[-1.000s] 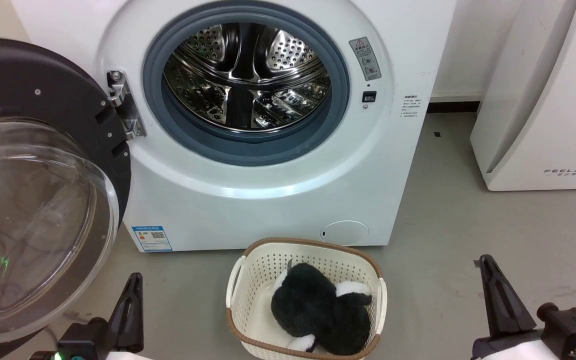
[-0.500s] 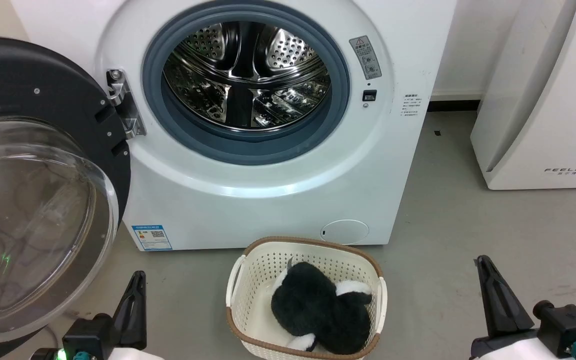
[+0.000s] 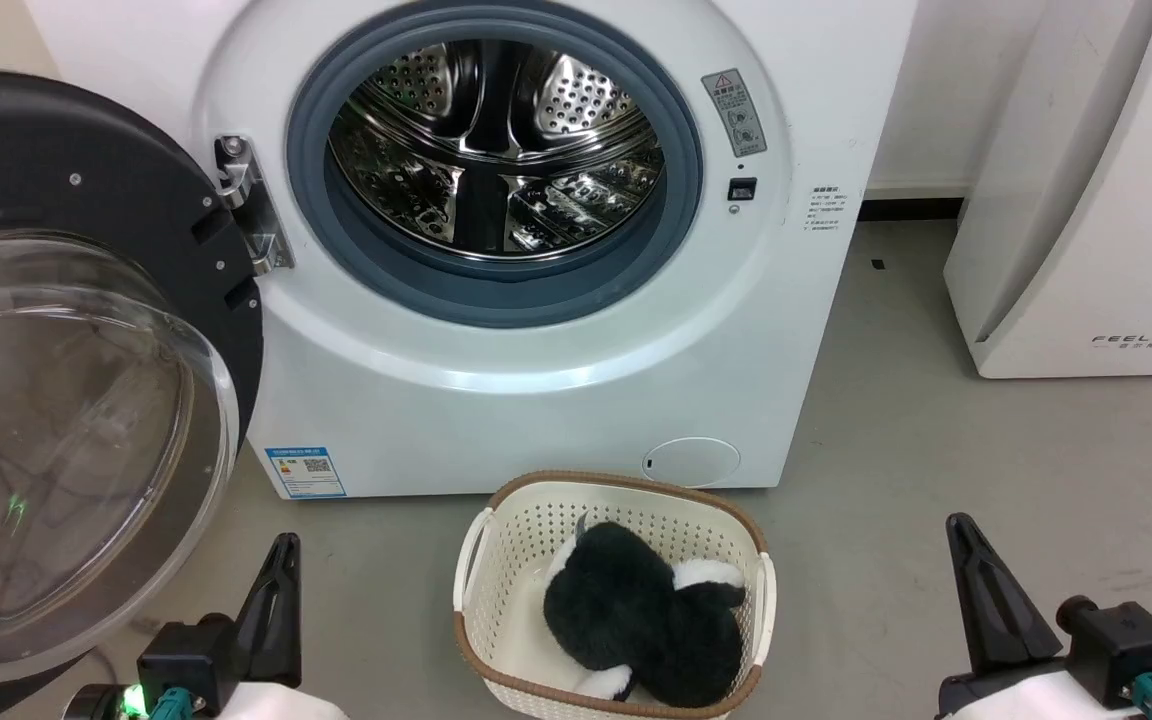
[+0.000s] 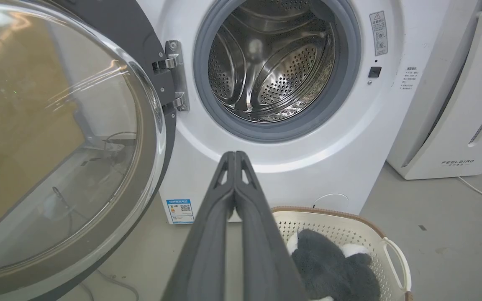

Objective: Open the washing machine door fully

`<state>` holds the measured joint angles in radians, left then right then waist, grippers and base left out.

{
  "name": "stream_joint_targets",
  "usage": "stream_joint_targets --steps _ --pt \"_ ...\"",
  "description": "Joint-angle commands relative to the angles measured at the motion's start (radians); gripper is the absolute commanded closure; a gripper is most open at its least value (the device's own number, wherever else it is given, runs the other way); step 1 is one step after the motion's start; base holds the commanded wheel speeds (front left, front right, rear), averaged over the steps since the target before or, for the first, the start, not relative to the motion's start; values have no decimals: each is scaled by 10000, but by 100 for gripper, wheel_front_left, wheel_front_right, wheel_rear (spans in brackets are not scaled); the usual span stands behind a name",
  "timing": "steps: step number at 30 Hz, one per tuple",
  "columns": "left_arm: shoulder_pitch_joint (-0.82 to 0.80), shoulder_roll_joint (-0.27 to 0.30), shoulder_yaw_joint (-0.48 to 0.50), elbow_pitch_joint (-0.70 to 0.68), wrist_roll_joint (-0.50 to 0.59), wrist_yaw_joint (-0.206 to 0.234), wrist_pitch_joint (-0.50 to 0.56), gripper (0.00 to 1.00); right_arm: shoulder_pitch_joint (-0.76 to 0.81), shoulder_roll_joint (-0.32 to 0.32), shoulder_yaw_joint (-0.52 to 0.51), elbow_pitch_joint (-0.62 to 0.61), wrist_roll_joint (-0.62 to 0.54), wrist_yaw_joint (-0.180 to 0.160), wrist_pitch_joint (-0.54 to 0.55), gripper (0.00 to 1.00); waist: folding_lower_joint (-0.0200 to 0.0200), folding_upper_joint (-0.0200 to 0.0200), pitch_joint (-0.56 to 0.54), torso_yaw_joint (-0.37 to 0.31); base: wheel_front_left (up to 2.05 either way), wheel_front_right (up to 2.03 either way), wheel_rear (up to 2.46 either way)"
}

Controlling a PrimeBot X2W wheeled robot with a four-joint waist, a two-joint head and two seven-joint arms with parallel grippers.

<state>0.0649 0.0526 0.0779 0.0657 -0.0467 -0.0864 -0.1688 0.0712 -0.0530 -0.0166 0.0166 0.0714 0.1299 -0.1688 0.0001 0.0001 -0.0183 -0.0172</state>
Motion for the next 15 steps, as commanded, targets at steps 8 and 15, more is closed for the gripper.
stream_joint_targets --steps 8,15 --pt "-171 -6 -94 -127 114 145 200 100 -259 12 39 -64 -144 3 195 100 -1 -1 19 19 0 0 0" --pt "-217 -7 -160 -177 148 214 343 100 -303 13 51 -74 -199 4 338 100 -1 -1 35 33 0 0 0"
